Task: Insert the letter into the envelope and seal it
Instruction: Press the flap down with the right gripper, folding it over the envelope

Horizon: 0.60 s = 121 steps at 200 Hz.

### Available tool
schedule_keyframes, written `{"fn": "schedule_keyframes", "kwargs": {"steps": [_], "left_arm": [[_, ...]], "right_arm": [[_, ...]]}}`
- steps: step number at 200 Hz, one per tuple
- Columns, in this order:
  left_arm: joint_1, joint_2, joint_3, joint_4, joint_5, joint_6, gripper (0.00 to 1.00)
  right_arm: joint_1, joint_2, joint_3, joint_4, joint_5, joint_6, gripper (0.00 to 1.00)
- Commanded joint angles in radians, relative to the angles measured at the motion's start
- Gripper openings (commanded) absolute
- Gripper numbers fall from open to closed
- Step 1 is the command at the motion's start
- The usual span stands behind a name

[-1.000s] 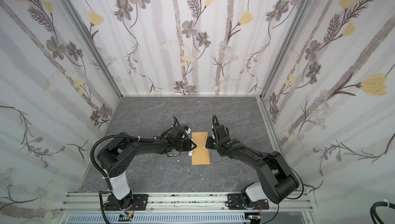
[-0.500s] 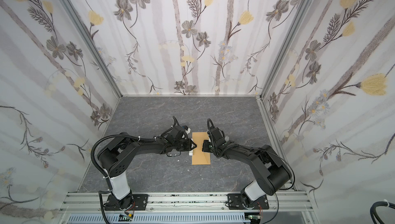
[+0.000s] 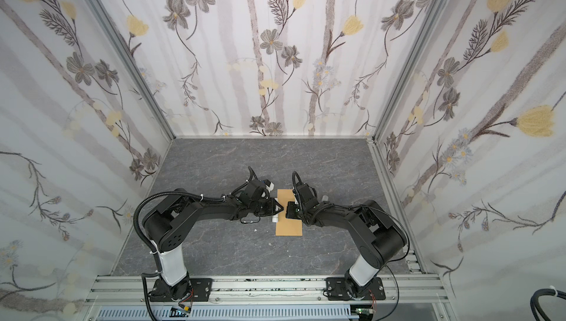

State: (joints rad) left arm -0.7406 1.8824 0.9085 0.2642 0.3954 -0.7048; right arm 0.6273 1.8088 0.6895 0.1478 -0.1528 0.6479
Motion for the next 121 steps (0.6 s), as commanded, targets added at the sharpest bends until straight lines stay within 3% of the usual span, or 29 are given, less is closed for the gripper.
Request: {"fn": "schedule_keyframes", "kwargs": {"steps": [1,76,121], "left_arm": [[0.0,0.014,-0.002,-0.064,-0.007,-0.012,0.0],[0.0,0.003,-0.016,-0.082,-0.025,-0.032,0.0],[0.0,0.003,-0.013,-0.085,-0.03,-0.035,0.0]], "right_arm": [[0.004,0.03,0.007,-0.014,-0.01,0.014,0.0],[-0.008,-0.141,0.001,-0.043,0.009,0.021,0.0],[-0.007,-0.143,-0.051,-0.041,0.01,0.031,0.0]]}}
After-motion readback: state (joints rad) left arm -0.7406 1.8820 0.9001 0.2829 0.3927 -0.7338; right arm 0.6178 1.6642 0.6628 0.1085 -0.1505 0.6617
